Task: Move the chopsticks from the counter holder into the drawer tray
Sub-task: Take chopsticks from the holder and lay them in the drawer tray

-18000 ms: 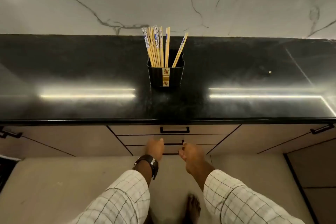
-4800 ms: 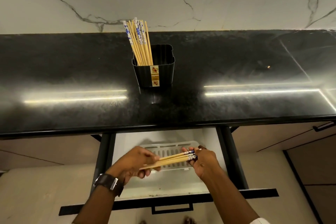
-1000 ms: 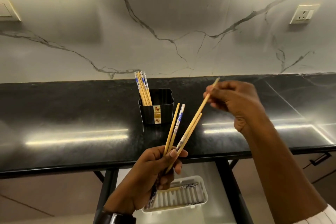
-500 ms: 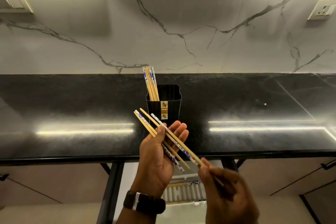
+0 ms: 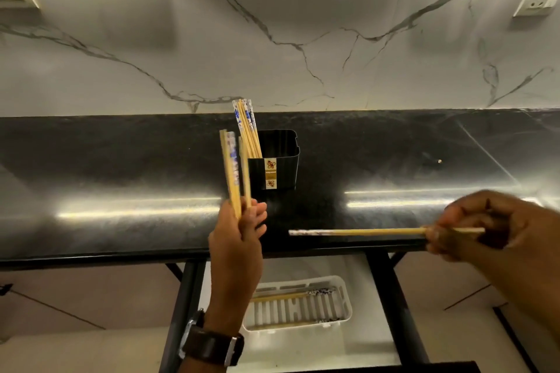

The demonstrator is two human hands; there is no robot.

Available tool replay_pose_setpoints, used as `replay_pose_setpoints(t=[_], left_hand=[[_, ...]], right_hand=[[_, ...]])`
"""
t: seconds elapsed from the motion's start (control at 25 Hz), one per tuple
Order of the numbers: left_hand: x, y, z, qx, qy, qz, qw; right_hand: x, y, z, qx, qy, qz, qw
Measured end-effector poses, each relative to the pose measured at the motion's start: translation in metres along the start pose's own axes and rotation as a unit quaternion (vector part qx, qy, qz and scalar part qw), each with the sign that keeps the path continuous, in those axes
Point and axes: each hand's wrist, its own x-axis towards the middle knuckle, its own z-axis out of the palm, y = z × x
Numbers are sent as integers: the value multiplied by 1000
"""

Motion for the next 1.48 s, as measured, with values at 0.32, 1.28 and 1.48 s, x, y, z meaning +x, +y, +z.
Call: replay_pose_setpoints(t=[0.32, 1.28, 1.48], left_hand=[[-35, 30, 28, -107, -385, -220, 890], [-16, -10, 37, -387, 52, -355, 849], [-22, -27, 52, -402, 126, -360, 832]], right_hand=[[85, -42, 39, -29, -206, -24, 978], [-23, 37, 153, 423, 75, 186, 884], [-65, 73, 211, 313, 135, 215, 915]])
